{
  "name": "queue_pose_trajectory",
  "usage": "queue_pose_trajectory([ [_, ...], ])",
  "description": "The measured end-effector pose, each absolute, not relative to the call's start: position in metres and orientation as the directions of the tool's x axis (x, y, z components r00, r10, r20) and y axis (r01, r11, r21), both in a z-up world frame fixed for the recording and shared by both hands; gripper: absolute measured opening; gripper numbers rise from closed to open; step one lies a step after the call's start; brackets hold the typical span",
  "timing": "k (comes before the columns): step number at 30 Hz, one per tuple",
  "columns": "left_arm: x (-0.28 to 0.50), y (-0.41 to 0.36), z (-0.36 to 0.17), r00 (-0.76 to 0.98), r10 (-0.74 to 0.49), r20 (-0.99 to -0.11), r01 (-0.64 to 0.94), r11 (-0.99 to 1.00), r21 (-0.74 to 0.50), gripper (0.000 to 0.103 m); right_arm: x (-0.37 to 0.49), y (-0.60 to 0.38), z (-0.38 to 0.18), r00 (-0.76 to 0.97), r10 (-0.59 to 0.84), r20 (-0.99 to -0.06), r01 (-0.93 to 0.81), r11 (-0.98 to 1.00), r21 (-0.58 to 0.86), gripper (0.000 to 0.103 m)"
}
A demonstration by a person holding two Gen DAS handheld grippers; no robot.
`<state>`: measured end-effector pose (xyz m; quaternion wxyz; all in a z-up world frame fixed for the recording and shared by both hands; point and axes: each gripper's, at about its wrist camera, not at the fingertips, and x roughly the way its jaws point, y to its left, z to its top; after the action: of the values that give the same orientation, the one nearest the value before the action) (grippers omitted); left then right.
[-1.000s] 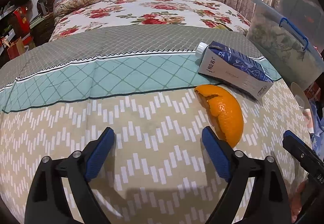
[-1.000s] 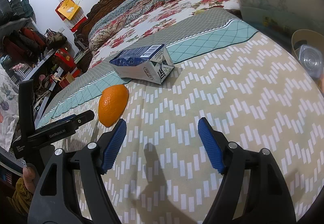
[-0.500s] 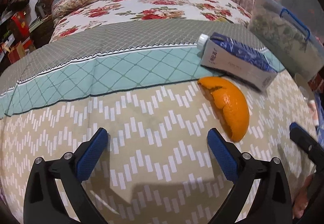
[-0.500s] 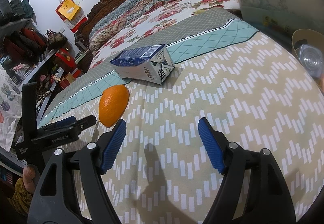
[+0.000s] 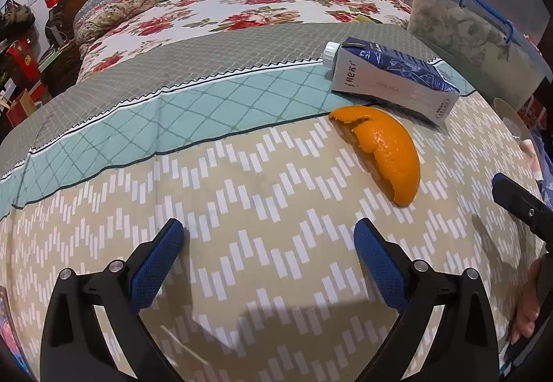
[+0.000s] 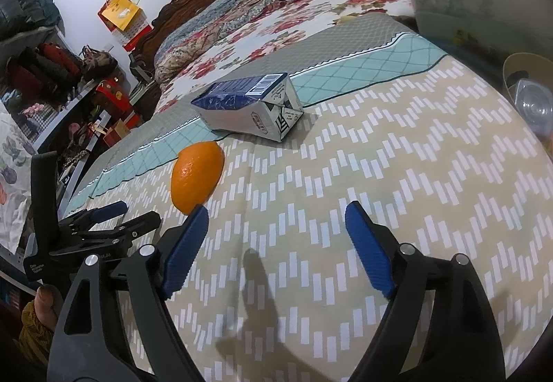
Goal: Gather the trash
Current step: 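Move both open tools back over the orange peel and milk carton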
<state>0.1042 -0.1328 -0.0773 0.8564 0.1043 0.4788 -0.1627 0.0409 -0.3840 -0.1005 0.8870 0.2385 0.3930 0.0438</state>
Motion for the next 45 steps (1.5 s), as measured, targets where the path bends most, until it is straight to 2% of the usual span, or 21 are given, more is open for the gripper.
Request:
queue_pose_trajectory([
  [6, 0.104, -0.117, -0.072, 0.479, -0.275, -0.834, 0.38, 0.921, -0.086, 0.094, 0.044, -0.376, -0.099, 0.677, 0.264, -0.687, 0.09, 0.897, 0.433, 0.099],
  [13, 0.104, -0.113, -0.069, 0.474, -0.301, -0.828, 0.379, 0.918, -0.117, 0.094, 0.045, -0.373, -0.1, 0.672, 0.257, -0.695, 0.09, 0.903, 0.42, 0.099],
  [21, 0.102, -0.113, -0.069, 0.474, -0.302, -0.827, 0.377, 0.919, -0.119, 0.094, 0.035, -0.392, -0.108, 0.724, 0.338, -0.601, 0.093, 0.815, 0.571, 0.1],
  [26, 0.104, -0.112, -0.068, 0.473, -0.3, -0.828, 0.37, 0.921, -0.122, 0.094, 0.035, -0.392, -0.109, 0.724, 0.334, -0.604, 0.097, 0.818, 0.568, 0.1],
  [29, 0.105, -0.114, -0.068, 0.471, -0.289, -0.834, 0.36, 0.926, -0.118, 0.094, 0.033, -0.392, -0.106, 0.723, 0.283, -0.63, 0.133, 0.838, 0.529, 0.099],
  [34, 0.109, -0.137, -0.059, 0.439, -0.351, -0.827, 0.404, 0.899, -0.168, 0.094, 0.032, -0.392, -0.101, 0.717, 0.205, -0.666, 0.191, 0.861, 0.471, 0.099],
  [40, 0.115, -0.177, -0.054, 0.481, -0.293, -0.827, 0.429, 0.901, -0.07, 0.094, 0.026, -0.398, -0.1, 0.728, 0.177, -0.662, 0.216, 0.858, 0.467, 0.099],
  [45, 0.117, -0.186, -0.057, 0.497, -0.25, -0.831, 0.398, 0.917, -0.038, 0.094, 0.023, -0.397, -0.098, 0.73, 0.17, -0.662, 0.216, 0.861, 0.46, 0.097],
])
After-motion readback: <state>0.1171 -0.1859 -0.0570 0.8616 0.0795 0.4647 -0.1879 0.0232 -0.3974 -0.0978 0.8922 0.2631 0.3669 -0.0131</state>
